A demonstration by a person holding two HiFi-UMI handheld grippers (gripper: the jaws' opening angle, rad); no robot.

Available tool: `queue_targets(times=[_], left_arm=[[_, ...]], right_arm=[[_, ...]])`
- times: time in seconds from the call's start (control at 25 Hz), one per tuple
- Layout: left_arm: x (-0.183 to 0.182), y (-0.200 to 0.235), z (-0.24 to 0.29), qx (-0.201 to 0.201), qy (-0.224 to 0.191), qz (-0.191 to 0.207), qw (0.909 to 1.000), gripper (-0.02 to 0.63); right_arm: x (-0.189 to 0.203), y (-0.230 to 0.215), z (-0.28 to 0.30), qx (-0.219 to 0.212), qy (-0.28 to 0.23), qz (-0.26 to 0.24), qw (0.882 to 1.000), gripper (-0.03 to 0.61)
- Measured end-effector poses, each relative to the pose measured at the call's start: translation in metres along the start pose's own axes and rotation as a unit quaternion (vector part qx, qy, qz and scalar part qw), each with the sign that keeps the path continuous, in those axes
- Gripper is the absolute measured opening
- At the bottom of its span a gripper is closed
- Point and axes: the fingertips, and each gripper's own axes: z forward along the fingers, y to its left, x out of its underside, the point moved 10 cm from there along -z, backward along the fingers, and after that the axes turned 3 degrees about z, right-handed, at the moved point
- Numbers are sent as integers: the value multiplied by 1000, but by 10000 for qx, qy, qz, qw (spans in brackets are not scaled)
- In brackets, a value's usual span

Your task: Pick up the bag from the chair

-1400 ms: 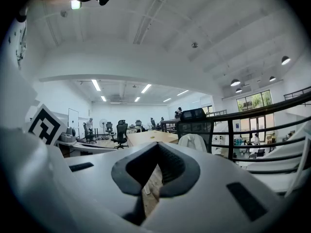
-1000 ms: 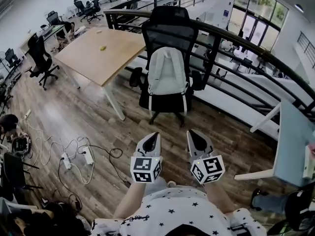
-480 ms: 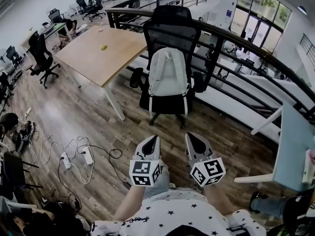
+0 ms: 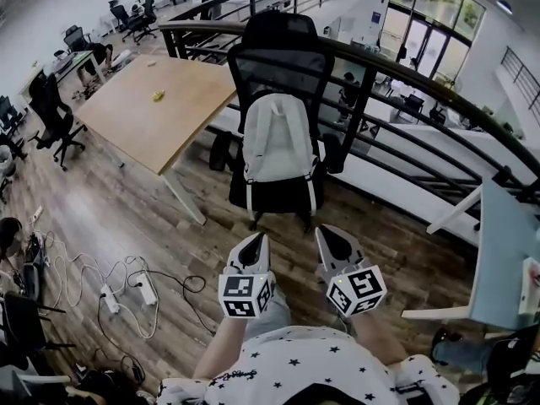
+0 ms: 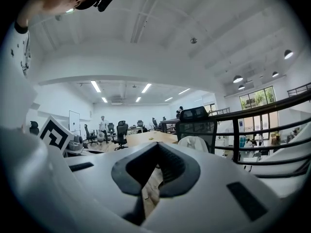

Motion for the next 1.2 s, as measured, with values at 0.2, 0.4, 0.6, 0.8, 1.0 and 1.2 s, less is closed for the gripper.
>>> queue_targets(times=[0.2, 0.4, 0.6, 0.8, 1.0, 1.2], left_arm=[[-28, 38, 48, 100, -36, 35, 9999, 9], [-56, 81, 95, 234, -120, 112, 9996, 9], [-72, 123, 137, 432, -127, 189, 9988, 9], [-75, 151, 171, 553, -53, 174, 9983, 9], [-77, 170, 196, 598, 39, 159, 9981, 9], [-81, 186, 220, 541, 88, 54, 9985, 9]], right_arm=[[-21, -16, 63, 41, -49, -101, 9999, -6], [-36, -24, 127, 121, -118, -182, 9997, -6], [-42, -30, 182, 255, -194, -233, 9992, -6], [-41, -40, 218, 405, -200, -277, 9986, -6], [-38, -51, 244, 553, -156, -256, 9980, -6], [-34, -67, 267, 605, -47, -199, 9980, -6]])
